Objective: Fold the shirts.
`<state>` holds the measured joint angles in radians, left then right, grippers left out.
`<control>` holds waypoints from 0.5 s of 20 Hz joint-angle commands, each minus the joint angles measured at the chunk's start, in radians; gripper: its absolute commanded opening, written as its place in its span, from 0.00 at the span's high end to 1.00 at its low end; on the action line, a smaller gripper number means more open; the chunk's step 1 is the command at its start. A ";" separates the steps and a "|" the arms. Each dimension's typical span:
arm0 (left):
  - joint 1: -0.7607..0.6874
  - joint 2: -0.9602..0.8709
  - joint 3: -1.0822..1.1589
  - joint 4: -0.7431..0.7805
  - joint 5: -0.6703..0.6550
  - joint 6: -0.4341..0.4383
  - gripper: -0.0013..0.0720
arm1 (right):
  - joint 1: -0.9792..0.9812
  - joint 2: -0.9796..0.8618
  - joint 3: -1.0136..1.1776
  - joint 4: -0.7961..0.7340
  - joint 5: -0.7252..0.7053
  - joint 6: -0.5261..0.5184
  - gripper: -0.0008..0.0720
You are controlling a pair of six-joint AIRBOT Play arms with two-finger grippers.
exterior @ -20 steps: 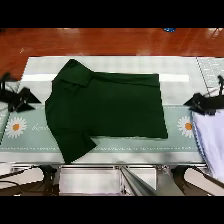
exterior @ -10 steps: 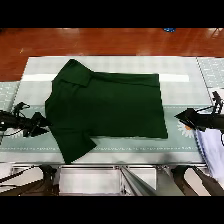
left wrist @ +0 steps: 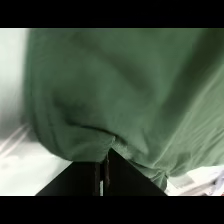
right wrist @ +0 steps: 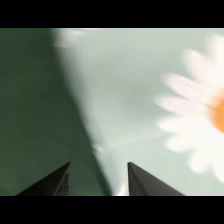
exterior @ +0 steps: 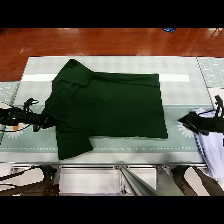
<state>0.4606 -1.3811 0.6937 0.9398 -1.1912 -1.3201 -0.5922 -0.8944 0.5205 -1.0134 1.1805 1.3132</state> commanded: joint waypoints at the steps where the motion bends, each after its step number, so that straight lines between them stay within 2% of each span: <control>1: -0.025 -0.001 0.025 -0.010 -0.025 0.004 0.96 | -0.033 0.001 -0.049 -0.070 0.120 0.064 0.43; 4: -0.035 -0.002 0.025 -0.010 -0.031 0.026 0.96 | -0.033 0.000 -0.114 0.041 0.105 0.014 0.43; 7: -0.053 -0.002 0.025 -0.010 -0.034 0.027 0.96 | -0.012 -0.029 -0.152 0.042 0.085 0.018 0.43; 10: -0.071 -0.002 0.025 -0.010 -0.032 0.030 0.96 | 0.115 -0.097 -0.154 0.048 0.024 0.026 0.43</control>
<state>0.4049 -1.3819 0.7174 0.9333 -1.2171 -1.2949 -0.5564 -0.9436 0.3832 -0.9771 1.2522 1.3323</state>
